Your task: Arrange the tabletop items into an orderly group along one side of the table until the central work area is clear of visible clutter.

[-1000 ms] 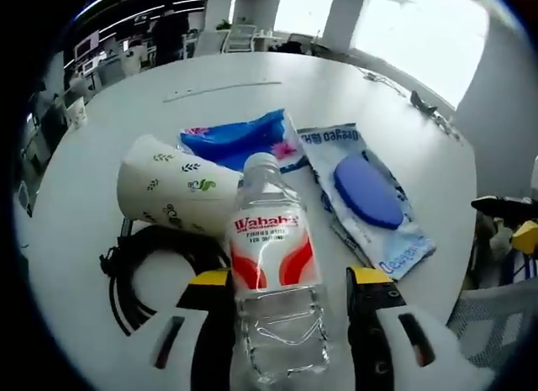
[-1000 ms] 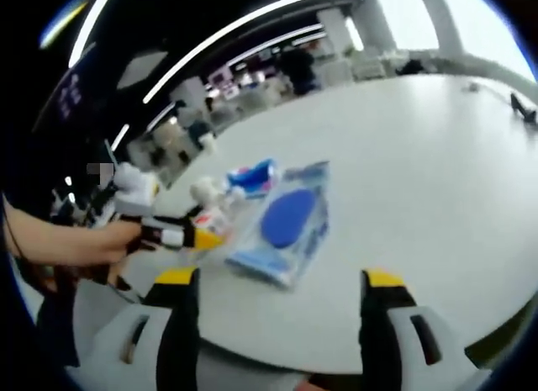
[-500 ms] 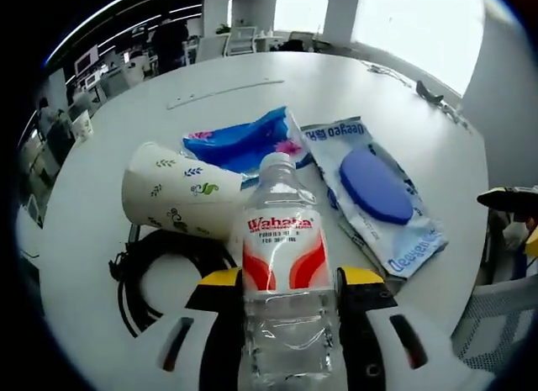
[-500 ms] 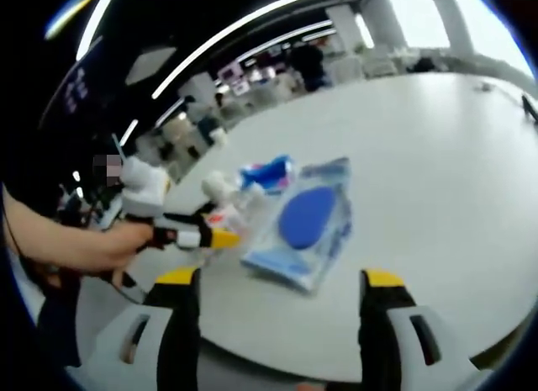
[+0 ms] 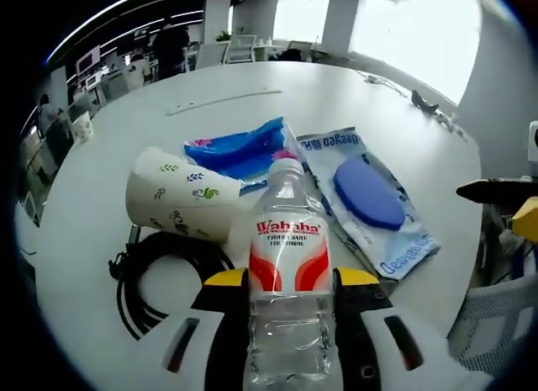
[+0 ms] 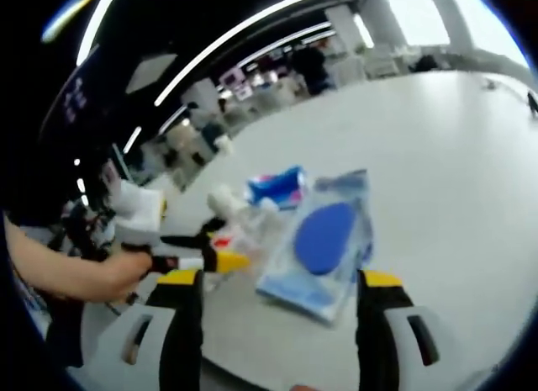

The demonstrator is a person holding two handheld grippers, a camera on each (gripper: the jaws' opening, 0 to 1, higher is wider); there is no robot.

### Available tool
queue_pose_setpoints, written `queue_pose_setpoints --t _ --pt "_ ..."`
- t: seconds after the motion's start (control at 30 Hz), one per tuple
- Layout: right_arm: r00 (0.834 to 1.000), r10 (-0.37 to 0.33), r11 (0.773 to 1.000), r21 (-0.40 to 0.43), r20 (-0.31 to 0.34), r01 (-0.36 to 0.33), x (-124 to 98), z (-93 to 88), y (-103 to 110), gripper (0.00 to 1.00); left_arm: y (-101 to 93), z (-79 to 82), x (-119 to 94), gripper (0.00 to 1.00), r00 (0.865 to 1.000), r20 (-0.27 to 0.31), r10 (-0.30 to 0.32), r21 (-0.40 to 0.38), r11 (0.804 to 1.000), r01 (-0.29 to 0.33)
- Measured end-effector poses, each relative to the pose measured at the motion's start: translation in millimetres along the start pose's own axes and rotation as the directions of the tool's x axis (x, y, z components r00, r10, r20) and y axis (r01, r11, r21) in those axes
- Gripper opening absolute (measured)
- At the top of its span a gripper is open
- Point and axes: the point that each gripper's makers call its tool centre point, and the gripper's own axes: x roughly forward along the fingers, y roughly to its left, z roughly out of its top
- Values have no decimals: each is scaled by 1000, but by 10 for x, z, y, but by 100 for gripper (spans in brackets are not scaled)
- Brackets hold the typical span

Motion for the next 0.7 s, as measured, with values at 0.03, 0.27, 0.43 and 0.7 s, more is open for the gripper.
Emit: queue_pose_setpoints --t 0.03,0.27,0.43,0.7 --pt "1000 11 1000 17 18 -11 45 52 23 71 2 -8 -8 36 1000 2 -1 -3 1000 1" --pt "989 73 966 237 130 -103 387 357 228 71 51 -41 -71 36 1000 31 -1 -44 999 3" --pt "984 105 917 368 144 -152 675 419 329 71 32 -24 -192 36 997 72 0 -50 999 4" --pt "978 180 887 413 105 -208 1110 454 538 71 -83 191 -340 36 986 164 -31 -30 999 36"
